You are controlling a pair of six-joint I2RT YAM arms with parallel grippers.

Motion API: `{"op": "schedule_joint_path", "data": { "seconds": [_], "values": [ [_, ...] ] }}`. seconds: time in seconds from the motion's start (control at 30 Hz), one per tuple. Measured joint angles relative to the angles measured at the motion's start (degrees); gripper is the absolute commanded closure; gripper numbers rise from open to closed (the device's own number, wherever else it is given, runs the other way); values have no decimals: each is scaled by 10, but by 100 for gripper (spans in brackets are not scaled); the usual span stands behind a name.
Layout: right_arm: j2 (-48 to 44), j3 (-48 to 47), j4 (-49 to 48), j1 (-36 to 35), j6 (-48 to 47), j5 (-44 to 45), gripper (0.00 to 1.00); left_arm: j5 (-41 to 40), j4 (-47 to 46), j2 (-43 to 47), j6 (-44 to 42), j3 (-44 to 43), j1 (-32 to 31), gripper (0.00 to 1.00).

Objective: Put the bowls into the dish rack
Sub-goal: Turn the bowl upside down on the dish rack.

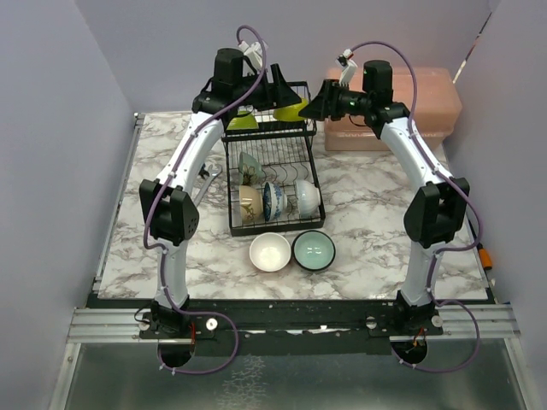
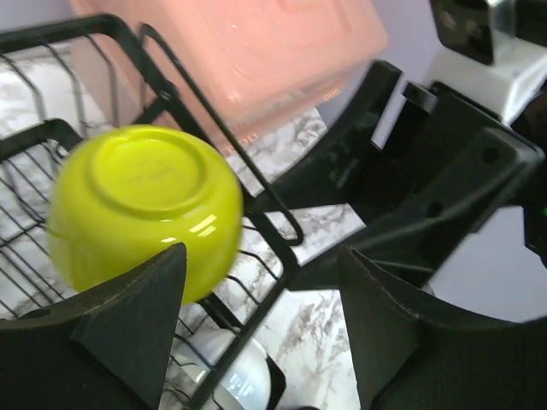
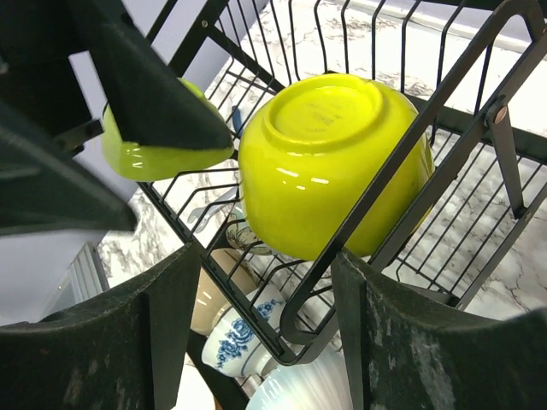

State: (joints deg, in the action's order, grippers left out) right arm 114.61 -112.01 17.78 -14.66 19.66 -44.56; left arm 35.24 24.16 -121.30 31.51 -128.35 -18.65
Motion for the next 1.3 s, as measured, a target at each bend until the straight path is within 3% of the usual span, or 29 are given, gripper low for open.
{"op": "schedule_joint_path", "data": {
  "seconds": [0.23,0.63,0.97,1.3],
  "values": [
    [-14,11,11,-4,-18,24,32,-2,0,28,-12,32,-23,22],
    [-32,18,26,-23,-35,107,30,-183,7,21,-91,9,-18,5],
    [2,-37,50,-24,-35,115,29,-139,-6,-80,-87,-61,-20,6],
    [33,-70,49,-17,-36,79,32,-84,-20,-100,-66,-80,-14,24]
  ]
}}
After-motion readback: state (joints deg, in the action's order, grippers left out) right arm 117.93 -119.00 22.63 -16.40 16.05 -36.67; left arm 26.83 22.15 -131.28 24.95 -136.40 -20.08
